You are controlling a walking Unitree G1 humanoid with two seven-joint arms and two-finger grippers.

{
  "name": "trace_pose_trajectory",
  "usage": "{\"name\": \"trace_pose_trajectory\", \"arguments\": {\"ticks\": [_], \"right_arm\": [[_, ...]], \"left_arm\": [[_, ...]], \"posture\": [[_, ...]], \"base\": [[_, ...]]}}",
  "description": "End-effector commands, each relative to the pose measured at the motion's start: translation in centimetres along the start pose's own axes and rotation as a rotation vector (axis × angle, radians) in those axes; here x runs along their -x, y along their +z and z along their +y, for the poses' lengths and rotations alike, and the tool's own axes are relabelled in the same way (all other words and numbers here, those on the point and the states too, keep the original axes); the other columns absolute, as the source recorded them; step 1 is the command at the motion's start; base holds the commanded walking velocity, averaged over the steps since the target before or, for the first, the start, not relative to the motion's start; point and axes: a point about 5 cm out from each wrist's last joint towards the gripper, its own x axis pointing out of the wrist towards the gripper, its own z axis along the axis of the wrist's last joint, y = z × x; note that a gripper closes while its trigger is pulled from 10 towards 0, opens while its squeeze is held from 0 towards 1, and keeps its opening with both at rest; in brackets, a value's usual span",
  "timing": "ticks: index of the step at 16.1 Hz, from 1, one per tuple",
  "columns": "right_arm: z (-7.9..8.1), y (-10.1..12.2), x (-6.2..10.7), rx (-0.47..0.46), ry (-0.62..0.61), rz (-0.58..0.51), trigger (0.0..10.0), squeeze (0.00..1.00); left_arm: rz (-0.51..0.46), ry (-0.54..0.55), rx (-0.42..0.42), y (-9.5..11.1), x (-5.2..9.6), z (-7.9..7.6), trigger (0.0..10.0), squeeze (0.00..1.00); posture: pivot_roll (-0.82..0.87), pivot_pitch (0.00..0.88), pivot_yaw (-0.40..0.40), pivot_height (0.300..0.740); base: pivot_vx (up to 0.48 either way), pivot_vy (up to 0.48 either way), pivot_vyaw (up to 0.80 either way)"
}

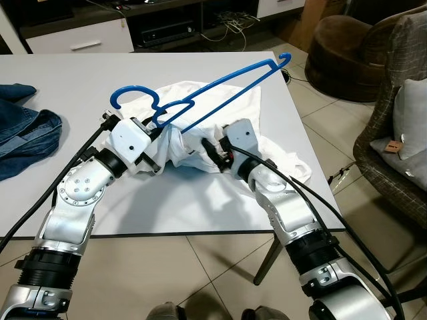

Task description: Hang hanger

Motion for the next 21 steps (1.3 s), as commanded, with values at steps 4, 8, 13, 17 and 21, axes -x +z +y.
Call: {"name": "trace_pose_trajectory", "arguments": {"ticks": [4, 8, 13, 17, 21], "right_arm": [[0.5, 0.5, -0.1, -0.005, 0.028, -0.035, 6.1, 0.17], [-0.8, -0.4, 0.0, 0.001, -0.048, 0.026, 0.0, 0.17], [-1.3, -0.9, 0.2, -0.02, -0.104, 0.039, 0.0, 0.16], [-3.6, -0.1, 0.5, -0.082, -0.27, 0.001, 0.0, 0.16], [-6.2, 0.6, 1.0, -0.166, -0.403, -0.039, 0.0, 0.16]], "left_arm": [[-0.007, 0.002, -0.014, 0.2, -0.2, 0.1, 0.0, 0.0], [-0.007, 0.005, -0.016, 0.2, -0.1, 0.1, 0.0, 0.0], [-0.012, 0.008, -0.019, 0.2, -0.2, 0.2, 0.0, 0.0], [0.021, 0.037, -0.054, -0.2, 0.0, 0.6, 0.0, 0.0], [0.064, 0.047, -0.141, -0.6, 1.0, 1.8, 3.2, 0.0]], "posture": [[-0.04, 0.039, 0.021, 0.74], [-0.04, 0.036, 0.021, 0.74], [-0.04, 0.035, 0.022, 0.74], [-0.05, 0.034, 0.021, 0.74], [-0.04, 0.04, 0.026, 0.74]], "base": [[0.0, 0.0, 0.0], [0.0, 0.0, 0.0], [0.0, 0.0, 0.0], [0.0, 0.0, 0.0], [0.0, 0.0, 0.0]]}}
